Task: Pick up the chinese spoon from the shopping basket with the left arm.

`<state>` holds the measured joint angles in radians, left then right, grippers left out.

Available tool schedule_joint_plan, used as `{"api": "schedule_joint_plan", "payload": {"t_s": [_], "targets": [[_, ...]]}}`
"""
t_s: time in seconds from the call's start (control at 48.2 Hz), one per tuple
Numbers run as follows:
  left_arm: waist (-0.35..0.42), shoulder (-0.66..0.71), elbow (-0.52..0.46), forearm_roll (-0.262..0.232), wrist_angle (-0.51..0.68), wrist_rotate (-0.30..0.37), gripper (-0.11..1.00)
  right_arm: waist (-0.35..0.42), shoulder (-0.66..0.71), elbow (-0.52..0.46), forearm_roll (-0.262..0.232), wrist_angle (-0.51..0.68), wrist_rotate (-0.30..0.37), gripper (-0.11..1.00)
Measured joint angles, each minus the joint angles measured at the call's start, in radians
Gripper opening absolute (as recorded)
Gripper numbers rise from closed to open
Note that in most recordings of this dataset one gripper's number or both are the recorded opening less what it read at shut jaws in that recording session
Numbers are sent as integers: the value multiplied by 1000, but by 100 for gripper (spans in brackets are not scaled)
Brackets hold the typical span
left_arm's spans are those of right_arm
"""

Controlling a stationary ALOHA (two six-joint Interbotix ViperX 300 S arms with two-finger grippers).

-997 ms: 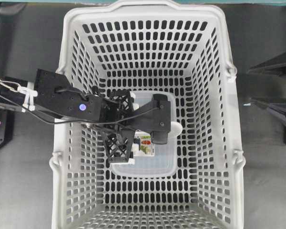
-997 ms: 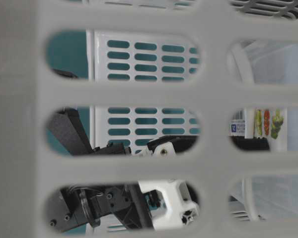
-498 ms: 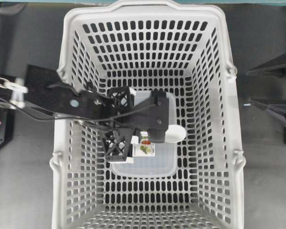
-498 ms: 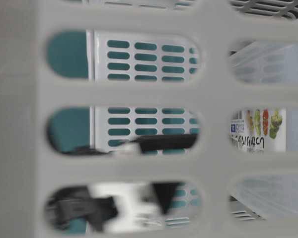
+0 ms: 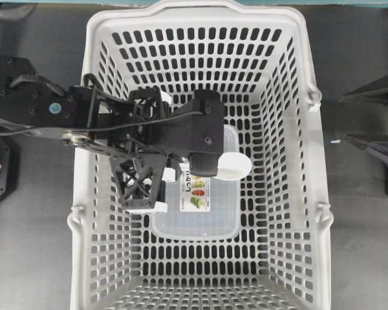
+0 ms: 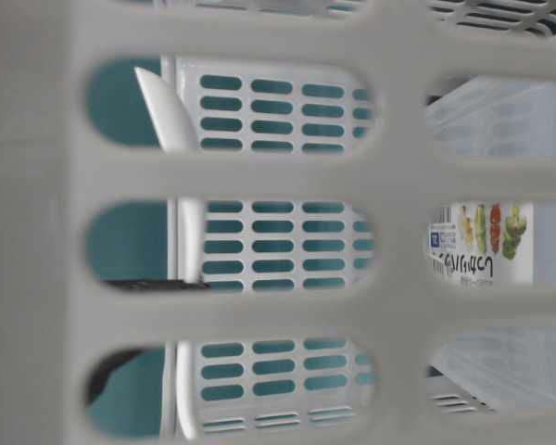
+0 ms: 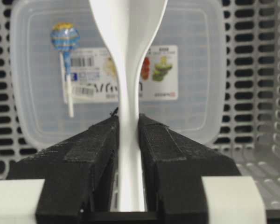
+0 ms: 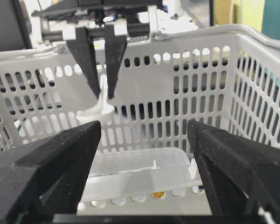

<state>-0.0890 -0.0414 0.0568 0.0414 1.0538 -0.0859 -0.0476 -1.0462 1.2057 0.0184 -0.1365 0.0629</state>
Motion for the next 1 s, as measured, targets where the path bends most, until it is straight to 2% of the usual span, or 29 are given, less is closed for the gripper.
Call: {"api": "schedule_joint_plan", "payload": {"t_s": [0.353,0.997], "targets": [[-5,0,-86,0,44,0,13,0,-14,2,0,18,0,72],[-9,0,-87,0,55,-8,13,0,-14,5,0,20,0,72]]}}
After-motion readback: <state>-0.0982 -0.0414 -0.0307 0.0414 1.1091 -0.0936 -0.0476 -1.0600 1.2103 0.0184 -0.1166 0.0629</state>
